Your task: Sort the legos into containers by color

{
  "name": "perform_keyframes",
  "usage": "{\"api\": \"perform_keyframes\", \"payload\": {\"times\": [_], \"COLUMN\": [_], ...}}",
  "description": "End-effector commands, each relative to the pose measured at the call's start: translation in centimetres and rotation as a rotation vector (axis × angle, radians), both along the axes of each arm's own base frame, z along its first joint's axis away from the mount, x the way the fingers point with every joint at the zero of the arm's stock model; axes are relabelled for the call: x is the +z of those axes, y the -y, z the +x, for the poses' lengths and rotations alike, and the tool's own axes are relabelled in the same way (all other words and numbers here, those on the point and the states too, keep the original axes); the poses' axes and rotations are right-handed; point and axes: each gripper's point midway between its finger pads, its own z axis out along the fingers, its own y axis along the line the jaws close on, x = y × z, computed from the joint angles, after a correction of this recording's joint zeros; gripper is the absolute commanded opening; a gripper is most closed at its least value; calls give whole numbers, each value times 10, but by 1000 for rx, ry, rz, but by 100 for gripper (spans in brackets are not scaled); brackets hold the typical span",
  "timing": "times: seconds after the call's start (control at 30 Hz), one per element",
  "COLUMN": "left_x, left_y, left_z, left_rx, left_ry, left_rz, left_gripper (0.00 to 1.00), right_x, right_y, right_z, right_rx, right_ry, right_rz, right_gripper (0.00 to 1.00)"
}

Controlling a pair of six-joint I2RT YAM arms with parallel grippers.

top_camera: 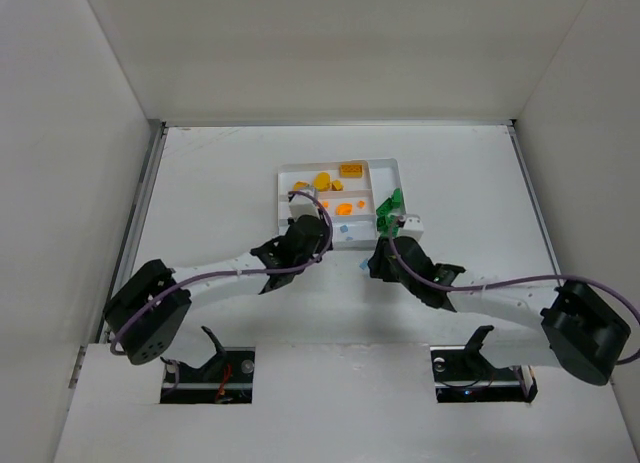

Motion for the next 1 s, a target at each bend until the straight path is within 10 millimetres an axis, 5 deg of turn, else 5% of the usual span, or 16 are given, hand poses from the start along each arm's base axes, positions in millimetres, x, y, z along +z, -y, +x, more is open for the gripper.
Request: {"api": "perform_keyframes", "payload": {"times": [0.0, 0.2, 0.5, 0.73, 0.97], "left_x": [3, -13, -39, -16, 0], "left_y": [-12, -28, -43, -50, -32], "left_z": [22, 60, 71, 59, 15], "left_rx": [6, 67, 130, 132, 31], "left_ry": [6, 0, -10, 39, 68], "left_rz": [-10, 43, 121, 103, 47], "left_gripper": [13, 14, 28, 37, 37], "right_x": [-8, -22, -34, -31, -7], "right_y": [-9, -18, -16, -13, -10], "right_z": [-4, -7, -8, -6, -3], "right_rx": [0, 16, 8, -10, -20], "right_ry": [-11, -44, -67, -60, -17], "right_rz": [-9, -62, -152, -172, -154], "right_gripper": [53, 53, 43, 30, 25]}}
